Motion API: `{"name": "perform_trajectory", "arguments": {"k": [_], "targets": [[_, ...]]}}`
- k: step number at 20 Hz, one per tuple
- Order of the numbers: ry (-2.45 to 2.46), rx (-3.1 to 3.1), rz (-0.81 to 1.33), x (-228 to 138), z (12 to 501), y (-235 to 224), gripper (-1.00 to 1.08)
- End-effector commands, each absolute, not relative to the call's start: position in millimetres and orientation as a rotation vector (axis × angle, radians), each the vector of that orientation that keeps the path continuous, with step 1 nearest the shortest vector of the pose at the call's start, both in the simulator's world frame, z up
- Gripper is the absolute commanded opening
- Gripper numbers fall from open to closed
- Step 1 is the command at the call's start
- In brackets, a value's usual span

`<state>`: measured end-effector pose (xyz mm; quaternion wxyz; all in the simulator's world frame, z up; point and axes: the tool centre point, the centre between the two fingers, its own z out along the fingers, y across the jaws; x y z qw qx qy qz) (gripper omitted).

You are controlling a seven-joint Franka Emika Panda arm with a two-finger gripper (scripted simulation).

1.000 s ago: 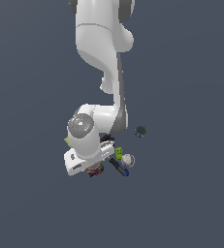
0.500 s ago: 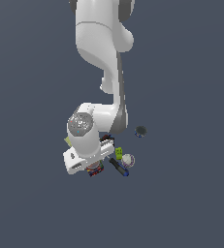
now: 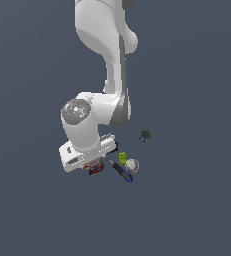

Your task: Pick up a designated object from a clutter of objects.

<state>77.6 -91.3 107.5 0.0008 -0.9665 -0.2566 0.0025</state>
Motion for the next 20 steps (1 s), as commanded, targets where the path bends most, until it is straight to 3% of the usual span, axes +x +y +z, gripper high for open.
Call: {"name": "perform_trajectory", "arguments": {"k": [1,20], "targets": [[-0.806,-3.037,0.001,72.9,129.3,-95.6,-1.00],[-0.806,-3.036,0.000,11.4,337.7,-138.0,-1.00]]}}
